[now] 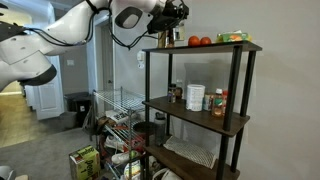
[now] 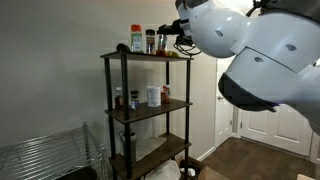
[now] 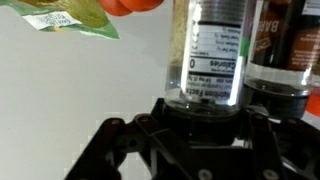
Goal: Pick up the spice bottle to the immediate left of the the white can on the second shelf and put it on the top shelf
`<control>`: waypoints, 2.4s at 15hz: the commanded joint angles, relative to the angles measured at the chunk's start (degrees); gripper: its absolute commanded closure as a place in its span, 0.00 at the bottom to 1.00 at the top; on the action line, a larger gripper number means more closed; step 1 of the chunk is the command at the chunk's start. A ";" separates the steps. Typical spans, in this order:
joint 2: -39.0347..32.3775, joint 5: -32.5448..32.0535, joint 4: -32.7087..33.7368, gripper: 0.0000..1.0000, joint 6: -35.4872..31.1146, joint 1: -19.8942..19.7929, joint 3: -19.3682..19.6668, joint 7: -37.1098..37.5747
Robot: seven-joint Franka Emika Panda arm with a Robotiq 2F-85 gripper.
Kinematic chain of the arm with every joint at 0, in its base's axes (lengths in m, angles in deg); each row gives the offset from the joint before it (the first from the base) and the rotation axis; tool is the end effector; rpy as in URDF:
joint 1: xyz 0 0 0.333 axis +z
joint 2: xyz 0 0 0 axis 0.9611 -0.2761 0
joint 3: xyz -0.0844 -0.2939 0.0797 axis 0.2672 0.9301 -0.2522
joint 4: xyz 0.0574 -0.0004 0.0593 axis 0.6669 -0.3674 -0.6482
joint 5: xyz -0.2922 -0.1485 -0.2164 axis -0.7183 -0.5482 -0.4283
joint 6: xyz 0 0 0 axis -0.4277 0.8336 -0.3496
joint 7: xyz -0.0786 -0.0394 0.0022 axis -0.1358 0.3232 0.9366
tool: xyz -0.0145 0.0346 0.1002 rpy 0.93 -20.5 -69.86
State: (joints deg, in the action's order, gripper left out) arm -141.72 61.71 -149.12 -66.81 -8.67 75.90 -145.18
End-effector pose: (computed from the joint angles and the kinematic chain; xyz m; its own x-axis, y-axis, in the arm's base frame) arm 0.5947 -0.0206 0.7235 0.0173 0.0445 0.9989 0.0908 -0.9950 0.0428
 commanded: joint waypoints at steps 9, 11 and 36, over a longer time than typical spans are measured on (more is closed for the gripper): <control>6.59 -5.69 5.50 0.65 -5.60 -2.51 -5.78 0.98; 7.39 -6.72 5.32 0.65 -6.21 -2.34 -6.67 0.79; 16.32 -11.86 -3.33 0.00 -14.91 14.30 -3.59 -6.07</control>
State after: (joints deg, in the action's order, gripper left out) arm -126.83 50.28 -148.33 -81.09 1.30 70.17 -148.12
